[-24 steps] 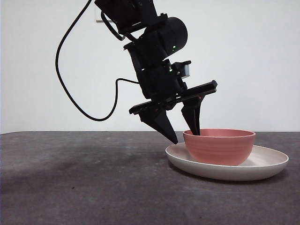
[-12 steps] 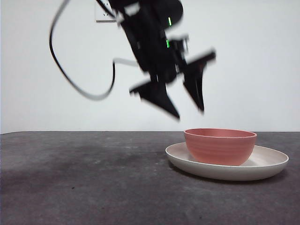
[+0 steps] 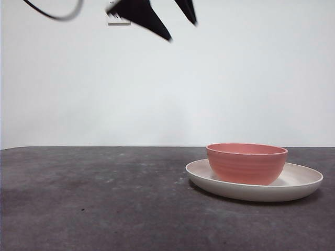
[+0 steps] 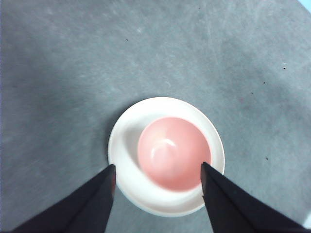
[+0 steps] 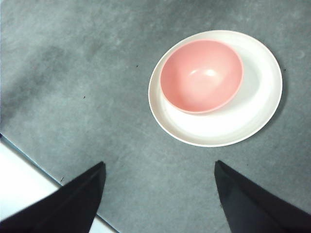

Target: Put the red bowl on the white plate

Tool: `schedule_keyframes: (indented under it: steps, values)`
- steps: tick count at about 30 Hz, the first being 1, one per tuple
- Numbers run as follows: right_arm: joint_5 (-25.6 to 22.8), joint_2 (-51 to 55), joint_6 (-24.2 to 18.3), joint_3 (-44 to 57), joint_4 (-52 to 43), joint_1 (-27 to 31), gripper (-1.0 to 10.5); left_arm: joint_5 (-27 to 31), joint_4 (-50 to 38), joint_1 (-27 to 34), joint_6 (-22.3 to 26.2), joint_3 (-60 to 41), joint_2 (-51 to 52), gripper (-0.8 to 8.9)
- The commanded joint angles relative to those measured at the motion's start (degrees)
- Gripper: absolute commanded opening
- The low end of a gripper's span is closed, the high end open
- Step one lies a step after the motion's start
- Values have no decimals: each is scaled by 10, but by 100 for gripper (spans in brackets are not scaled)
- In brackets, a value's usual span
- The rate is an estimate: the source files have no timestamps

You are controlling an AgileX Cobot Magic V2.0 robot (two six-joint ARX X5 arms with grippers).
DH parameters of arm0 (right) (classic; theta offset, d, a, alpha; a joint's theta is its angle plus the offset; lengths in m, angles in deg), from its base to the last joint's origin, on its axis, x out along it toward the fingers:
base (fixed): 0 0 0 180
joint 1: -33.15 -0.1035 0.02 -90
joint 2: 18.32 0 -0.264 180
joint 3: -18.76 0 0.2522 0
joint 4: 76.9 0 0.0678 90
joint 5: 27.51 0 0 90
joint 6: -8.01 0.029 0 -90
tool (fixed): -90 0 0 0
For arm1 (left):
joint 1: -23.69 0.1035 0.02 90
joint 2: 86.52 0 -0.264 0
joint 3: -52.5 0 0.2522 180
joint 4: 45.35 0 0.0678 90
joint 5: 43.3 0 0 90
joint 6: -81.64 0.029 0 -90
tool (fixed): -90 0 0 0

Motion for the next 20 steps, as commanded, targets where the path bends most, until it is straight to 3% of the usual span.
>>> schedule_keyframes:
  steps: [1, 7, 10, 16, 20]
  values:
    - [-1, -5, 2, -10, -8, -2, 355, 0, 22, 19, 24, 9, 22, 284]
    - [-1, -5, 2, -10, -8, -2, 355, -1, 32, 60, 36, -51, 102, 284]
    - [-1, -5, 2, -10, -8, -2, 355, -11, 26, 73, 54, -131, 168, 284]
    - [-1, -5, 3, -9, -8, -2, 355, -145, -32, 79, 59, -308, 285, 279]
    - [-1, -5, 8, -9, -8, -2, 355, -160, -26, 78, 61, -357, 319, 279]
